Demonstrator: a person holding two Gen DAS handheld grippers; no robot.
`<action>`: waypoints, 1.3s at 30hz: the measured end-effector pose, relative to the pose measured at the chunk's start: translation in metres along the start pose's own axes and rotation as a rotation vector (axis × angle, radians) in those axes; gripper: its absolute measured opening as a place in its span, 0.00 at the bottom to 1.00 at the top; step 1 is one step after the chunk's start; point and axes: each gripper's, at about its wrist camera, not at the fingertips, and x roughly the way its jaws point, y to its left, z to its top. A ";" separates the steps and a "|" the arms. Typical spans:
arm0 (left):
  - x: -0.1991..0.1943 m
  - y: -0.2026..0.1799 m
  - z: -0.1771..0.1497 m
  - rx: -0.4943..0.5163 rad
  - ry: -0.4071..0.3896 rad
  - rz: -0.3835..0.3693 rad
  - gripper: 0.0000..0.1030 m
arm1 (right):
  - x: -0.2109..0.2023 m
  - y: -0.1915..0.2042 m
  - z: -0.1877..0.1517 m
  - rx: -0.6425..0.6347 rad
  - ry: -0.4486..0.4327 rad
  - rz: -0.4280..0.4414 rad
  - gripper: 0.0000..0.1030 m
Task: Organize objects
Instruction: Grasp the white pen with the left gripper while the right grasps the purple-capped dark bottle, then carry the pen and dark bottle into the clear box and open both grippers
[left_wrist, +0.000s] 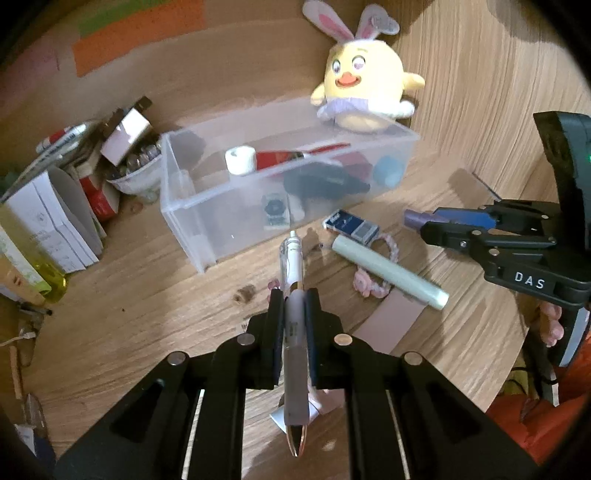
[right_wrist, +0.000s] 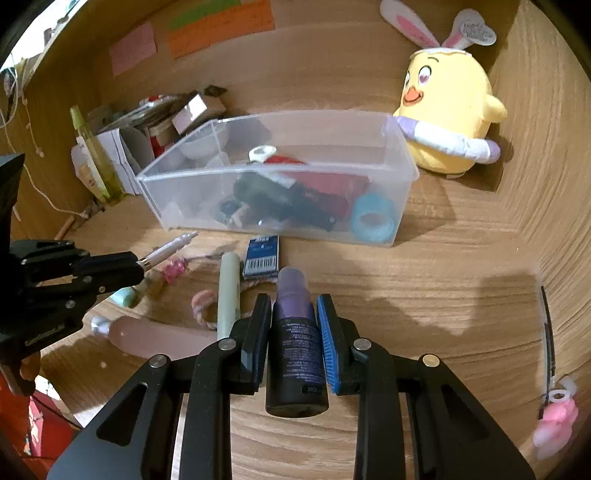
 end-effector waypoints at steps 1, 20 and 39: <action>-0.002 0.001 0.001 -0.002 -0.006 -0.002 0.10 | -0.002 0.000 0.002 0.000 -0.008 0.000 0.23; -0.038 0.025 0.038 -0.103 -0.149 -0.052 0.10 | -0.029 0.007 0.043 -0.035 -0.143 -0.007 0.23; -0.004 0.052 0.083 -0.151 -0.142 -0.044 0.10 | 0.005 -0.007 0.101 -0.053 -0.152 -0.010 0.23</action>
